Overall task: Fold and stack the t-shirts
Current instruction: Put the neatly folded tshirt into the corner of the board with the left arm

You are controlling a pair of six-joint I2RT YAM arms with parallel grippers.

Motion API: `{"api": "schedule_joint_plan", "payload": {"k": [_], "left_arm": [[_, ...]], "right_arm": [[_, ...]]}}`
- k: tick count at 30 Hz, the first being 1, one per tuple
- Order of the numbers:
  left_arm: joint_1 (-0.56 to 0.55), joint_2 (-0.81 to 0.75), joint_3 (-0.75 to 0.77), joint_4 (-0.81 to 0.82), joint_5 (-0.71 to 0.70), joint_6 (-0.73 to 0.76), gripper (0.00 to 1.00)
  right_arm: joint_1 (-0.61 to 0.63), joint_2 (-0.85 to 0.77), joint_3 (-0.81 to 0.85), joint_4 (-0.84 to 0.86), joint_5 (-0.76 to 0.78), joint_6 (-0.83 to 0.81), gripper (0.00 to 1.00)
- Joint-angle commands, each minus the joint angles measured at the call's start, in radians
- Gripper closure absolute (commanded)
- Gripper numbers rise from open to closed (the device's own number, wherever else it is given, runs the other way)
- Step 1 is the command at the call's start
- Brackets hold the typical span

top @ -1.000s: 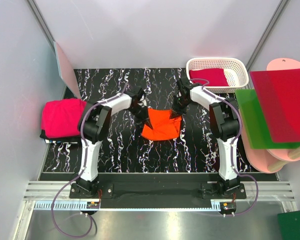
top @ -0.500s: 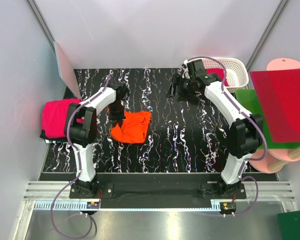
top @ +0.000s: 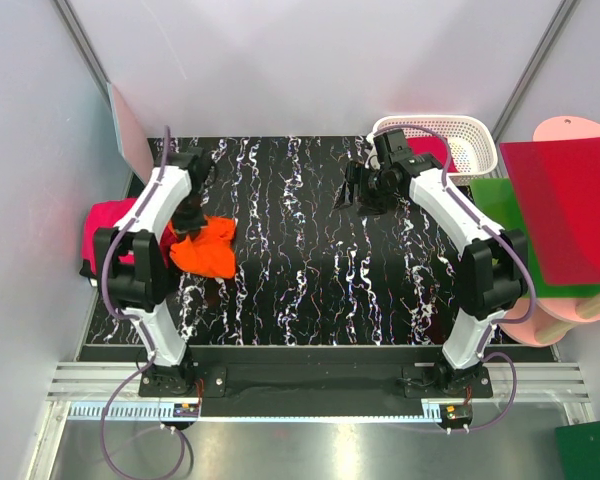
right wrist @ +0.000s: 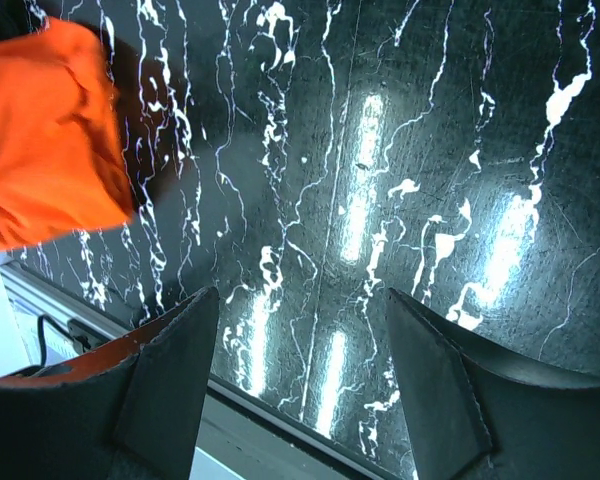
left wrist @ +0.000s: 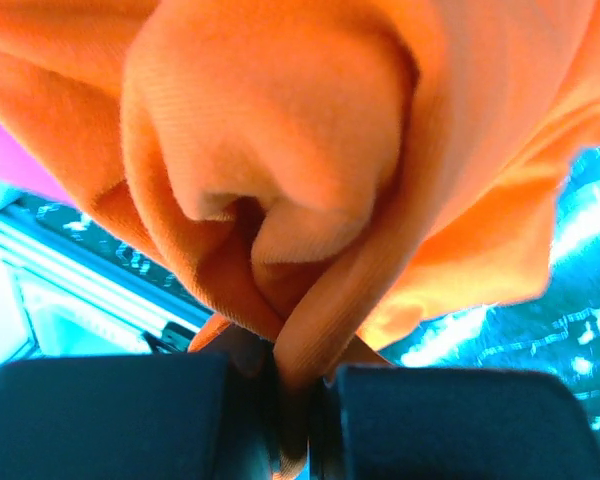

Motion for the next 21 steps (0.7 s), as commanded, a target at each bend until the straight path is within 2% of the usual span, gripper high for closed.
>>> {"api": "schedule_joint_plan", "payload": {"k": [1,6,11,21], "left_arm": [[0.043,-0.082,0.07,-0.033,-0.112,-0.022,1.0],[0.087,-0.137,0.043,-0.041,-0.162,-0.034,1.0],[0.181,-0.153,0.041,-0.019,-0.119,-0.02,1.0],[0.307,-0.119,0.154,-0.002,-0.046,0.021,1.0]], "right_arm": [[0.006,-0.071,-0.001,-0.013,-0.025,-0.037,0.25],[0.006,-0.067,-0.002,-0.02,-0.028,-0.038,0.25],[0.006,-0.056,0.001,-0.02,-0.037,-0.026,0.26],[0.006,-0.056,-0.022,-0.031,-0.034,-0.015,0.25]]}}
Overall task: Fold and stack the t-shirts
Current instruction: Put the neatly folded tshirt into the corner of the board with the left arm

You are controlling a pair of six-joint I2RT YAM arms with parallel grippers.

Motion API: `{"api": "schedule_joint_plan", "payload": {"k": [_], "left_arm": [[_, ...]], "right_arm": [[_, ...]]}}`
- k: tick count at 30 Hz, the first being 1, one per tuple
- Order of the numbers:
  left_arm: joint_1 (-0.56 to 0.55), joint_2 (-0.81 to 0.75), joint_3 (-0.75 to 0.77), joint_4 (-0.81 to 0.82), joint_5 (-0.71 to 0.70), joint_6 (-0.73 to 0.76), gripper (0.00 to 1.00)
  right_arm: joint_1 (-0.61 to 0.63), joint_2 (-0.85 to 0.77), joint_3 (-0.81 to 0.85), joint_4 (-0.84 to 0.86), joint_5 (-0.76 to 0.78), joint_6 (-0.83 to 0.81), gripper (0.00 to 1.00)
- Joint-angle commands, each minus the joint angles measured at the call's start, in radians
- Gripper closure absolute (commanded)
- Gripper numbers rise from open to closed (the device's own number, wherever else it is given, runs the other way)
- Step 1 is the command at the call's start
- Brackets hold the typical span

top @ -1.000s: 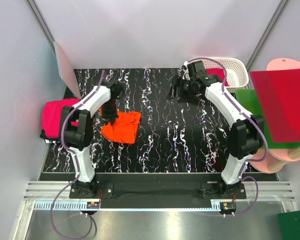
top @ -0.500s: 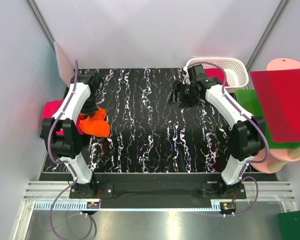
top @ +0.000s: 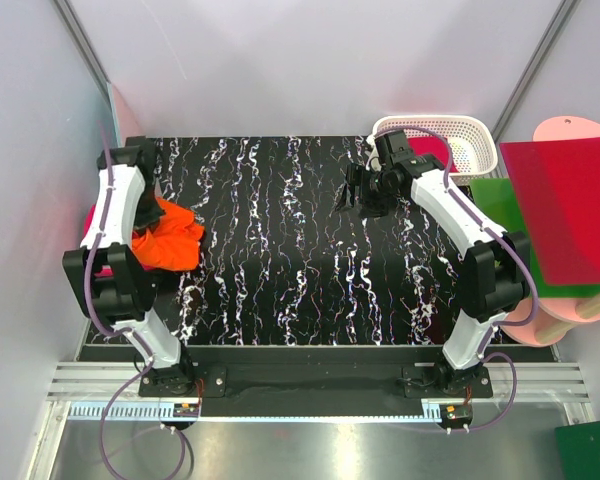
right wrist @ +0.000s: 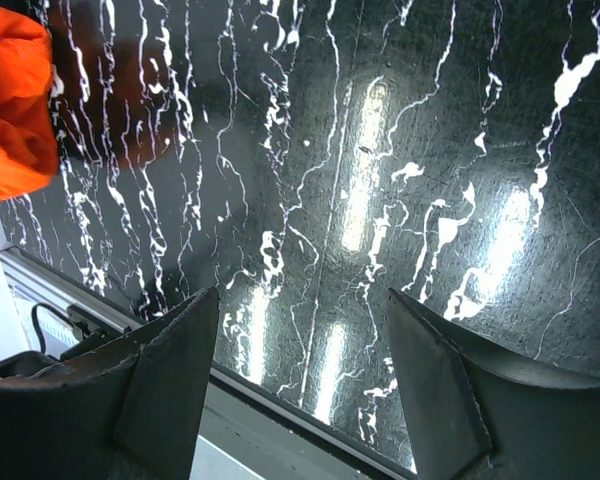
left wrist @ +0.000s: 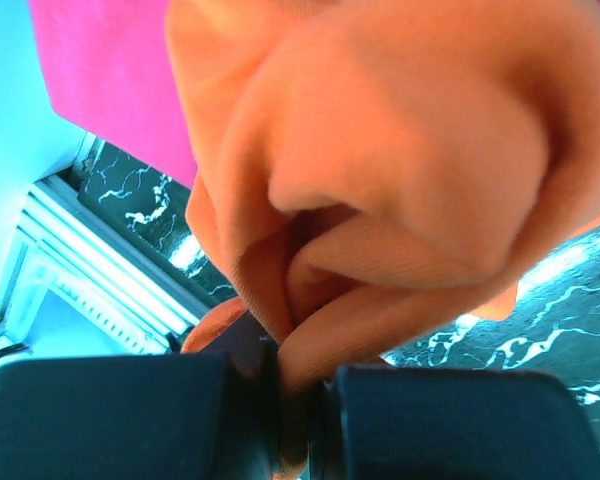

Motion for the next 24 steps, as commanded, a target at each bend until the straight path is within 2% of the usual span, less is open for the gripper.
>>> {"api": "schedule_joint_plan", "payload": {"k": [1,10,17,24], "left_arm": [[0.054,-0.002,0.113,0.022,0.027,0.034,1.0],[0.131,0.041,0.26,-0.012,0.061,0.071,1.0],[0.194,0.025,0.217,0.0,0.025,0.088,1.0],[0.323,0.012,0.147,0.051,0.067,0.121,1.0]], "right_arm": [[0.004,-0.035,-0.018,-0.005,-0.018,0.002,0.26],[0.007,-0.032,-0.042,-0.004,-0.02,0.008,0.26],[0.007,-0.021,-0.044,-0.005,-0.03,0.016,0.26],[0.012,-0.013,-0.042,-0.007,-0.035,0.016,0.26]]}}
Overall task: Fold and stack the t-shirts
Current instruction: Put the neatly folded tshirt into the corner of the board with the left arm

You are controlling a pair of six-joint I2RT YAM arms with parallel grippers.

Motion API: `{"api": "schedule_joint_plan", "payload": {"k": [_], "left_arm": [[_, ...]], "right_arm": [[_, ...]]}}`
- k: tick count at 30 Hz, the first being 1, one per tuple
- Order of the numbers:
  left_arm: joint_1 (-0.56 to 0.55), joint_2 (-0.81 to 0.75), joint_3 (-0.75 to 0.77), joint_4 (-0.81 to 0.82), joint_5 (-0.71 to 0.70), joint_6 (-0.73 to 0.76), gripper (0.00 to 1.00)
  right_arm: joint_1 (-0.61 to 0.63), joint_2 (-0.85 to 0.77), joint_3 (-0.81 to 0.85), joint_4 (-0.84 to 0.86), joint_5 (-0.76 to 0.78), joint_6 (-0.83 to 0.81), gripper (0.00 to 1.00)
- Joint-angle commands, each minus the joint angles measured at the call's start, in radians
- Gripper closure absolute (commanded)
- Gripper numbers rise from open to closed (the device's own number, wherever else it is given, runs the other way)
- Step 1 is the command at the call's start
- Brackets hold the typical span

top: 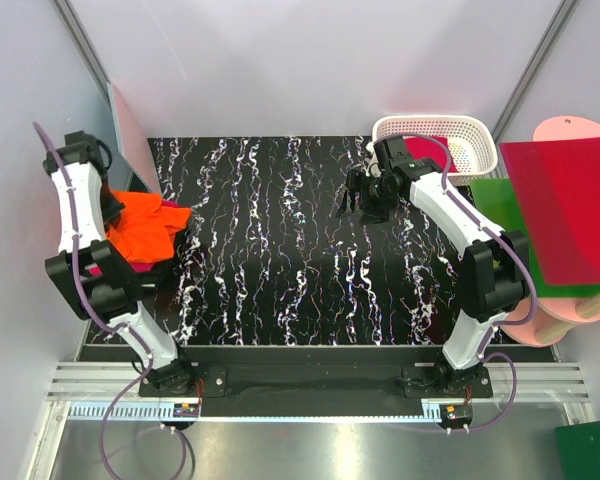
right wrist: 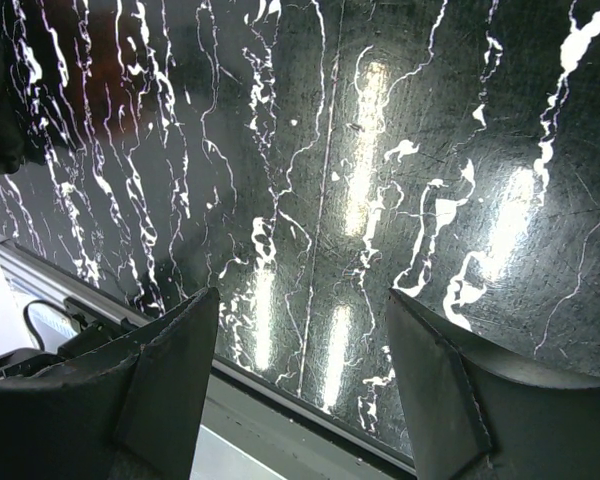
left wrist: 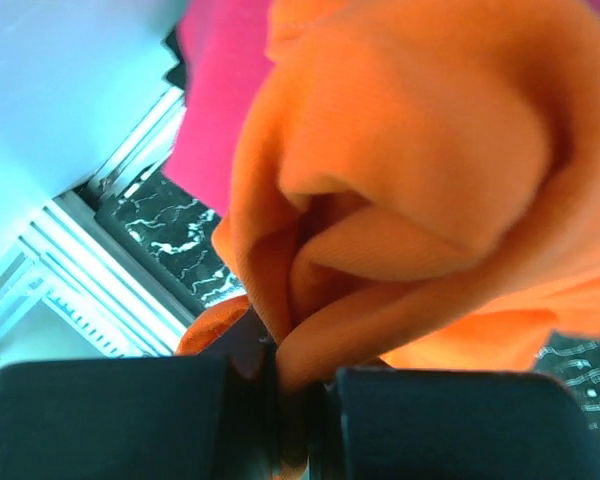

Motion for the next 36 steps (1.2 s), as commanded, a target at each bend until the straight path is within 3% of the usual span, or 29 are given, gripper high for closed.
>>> {"api": "schedule_joint_plan", "payload": {"k": [1,11,14,15,17,19,24,31,36], "left_arm": [[0.081,-0.033,-0.021,0.052,-0.013,0.046,1.0],[0.164,0.05,-0.002,0.096,0.051,0.085,0.99],[0.162,0.084,-0.009,0.144,0.12,0.099,0.77],[0.162,0.09,-0.011,0.154,0.142,0.104,0.49],[0.163,0.098,-0.015,0.167,0.169,0.102,0.15],[0.164,0.079,-0.021,0.168,0.174,0.096,0.01],[0.162,-0.078,-0.115,0.234,0.2,0.076,0.01],[0.146,-0.437,-0.228,0.316,0.197,0.029,0.01],[0.127,-0.549,-0.346,0.352,0.251,0.024,0.01]], "right_arm": [[0.012,-0.011,0.003,-0.004,-0.031,0.007,0.26],[0.03,0.021,0.026,-0.01,-0.04,0.018,0.25],[0.039,0.029,0.033,-0.015,-0.04,0.019,0.25],[0.041,0.029,0.035,-0.016,-0.038,0.021,0.25],[0.045,0.031,0.038,-0.018,-0.04,0.021,0.25],[0.047,0.032,0.039,-0.021,-0.038,0.019,0.25],[0.055,0.044,0.041,-0.022,-0.044,0.021,0.25],[0.079,0.074,0.056,-0.021,-0.052,0.024,0.25],[0.094,0.09,0.075,-0.021,-0.057,0.022,0.25]]}}
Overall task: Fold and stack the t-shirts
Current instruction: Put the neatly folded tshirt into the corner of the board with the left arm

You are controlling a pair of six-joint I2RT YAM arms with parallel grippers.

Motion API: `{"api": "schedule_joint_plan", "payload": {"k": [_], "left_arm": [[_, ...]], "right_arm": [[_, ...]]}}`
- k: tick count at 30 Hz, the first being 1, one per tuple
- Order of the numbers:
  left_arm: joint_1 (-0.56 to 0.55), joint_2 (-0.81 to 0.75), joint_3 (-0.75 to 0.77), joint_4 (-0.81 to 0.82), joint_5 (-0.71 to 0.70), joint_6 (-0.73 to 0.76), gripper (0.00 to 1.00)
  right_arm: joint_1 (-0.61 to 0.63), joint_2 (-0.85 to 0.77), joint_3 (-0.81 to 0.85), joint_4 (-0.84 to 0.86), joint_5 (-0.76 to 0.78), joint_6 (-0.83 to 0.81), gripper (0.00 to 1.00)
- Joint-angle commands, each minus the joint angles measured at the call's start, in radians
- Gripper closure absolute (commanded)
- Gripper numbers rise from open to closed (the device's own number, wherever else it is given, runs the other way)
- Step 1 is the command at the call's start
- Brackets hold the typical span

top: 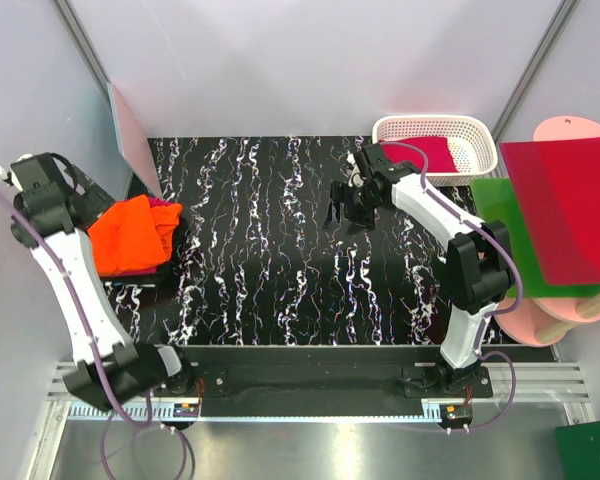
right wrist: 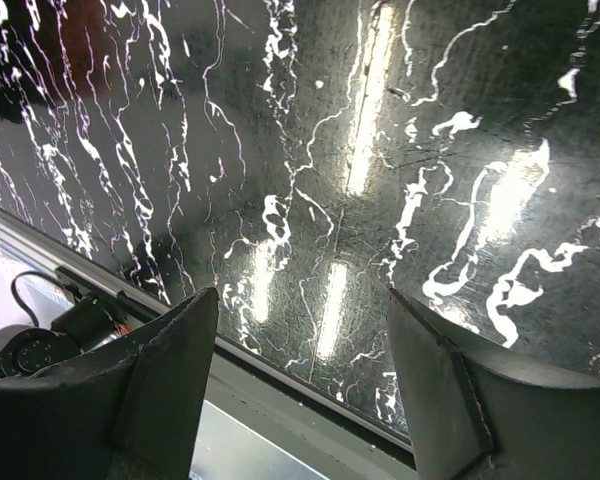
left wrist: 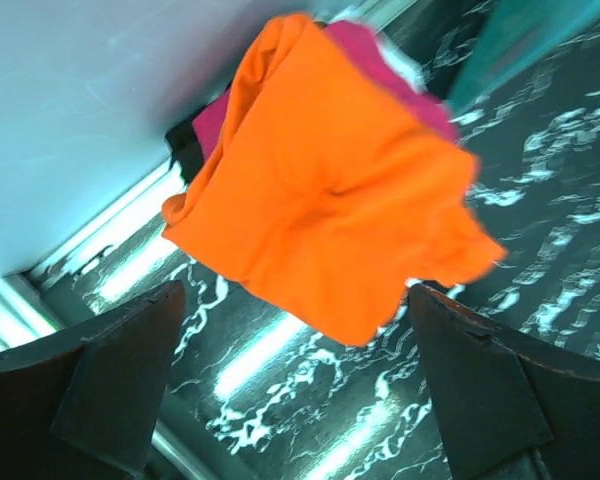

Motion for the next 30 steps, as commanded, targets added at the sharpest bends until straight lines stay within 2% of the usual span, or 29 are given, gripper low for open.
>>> {"api": "schedule_joint_plan", "payload": {"k": [1,2,3,4,5,6,10,12,15,18,20,21,23,24,26,30], "left_arm": [[-0.007,-0.055,-0.141,0.07,0.134,-0.014,0.03],[-0.007,-0.064,-0.167,0.107,0.199,-0.011,0.11],[-0.007,-0.076,-0.2,0.135,0.268,-0.008,0.34],[-0.006,-0.081,-0.268,0.188,0.399,-0.019,0.7],[-0.006,-0.084,-0.304,0.219,0.46,-0.028,0.98],[-0.007,-0.084,-0.379,0.256,0.523,-0.059,1.0],[-0.007,-0.011,-0.476,0.428,0.858,-0.125,1.0],[-0.001,0.048,-0.502,0.495,0.957,-0.186,1.0],[0.004,0.098,-0.543,0.679,1.083,-0.313,1.0],[0.014,0.166,-0.571,0.79,1.105,-0.41,1.0],[0.028,0.23,-0.603,0.926,1.141,-0.479,1.0],[0.034,0.253,-0.643,0.99,1.179,-0.57,1.0],[0.056,0.327,-0.686,1.208,1.216,-0.667,1.0],[0.059,0.353,-0.727,1.362,1.245,-0.783,1.0],[0.089,0.432,-0.752,1.474,1.261,-0.909,1.0],[0.134,0.552,-0.784,1.75,1.29,-1.054,1.0]], "right_arm": [[0.026,0.011,0.054,0.002,-0.033,0.002,0.25],[0.027,0.012,0.056,0.002,-0.032,0.002,0.25],[0.029,0.014,0.056,0.0,-0.032,0.001,0.25],[0.032,0.014,0.056,0.002,-0.033,0.001,0.25],[0.032,0.017,0.056,-0.001,-0.033,0.001,0.25],[0.032,0.015,0.056,0.0,-0.032,0.002,0.25],[0.037,0.005,0.044,0.0,-0.026,0.004,0.25],[0.038,0.0,0.035,0.002,-0.024,0.002,0.25],[0.037,-0.009,0.007,0.009,-0.023,0.007,0.25],[0.037,-0.024,-0.021,0.018,-0.02,0.012,0.25],[0.037,-0.034,-0.036,0.022,-0.018,0.016,0.25],[0.037,-0.035,-0.039,0.022,-0.016,0.018,0.25],[0.037,-0.037,-0.044,0.022,-0.019,0.016,0.25],[0.037,-0.035,-0.045,0.022,-0.018,0.018,0.25],[0.037,-0.04,-0.045,0.022,-0.016,0.016,0.25],[0.037,-0.04,-0.047,0.022,-0.016,0.016,0.25]]}}
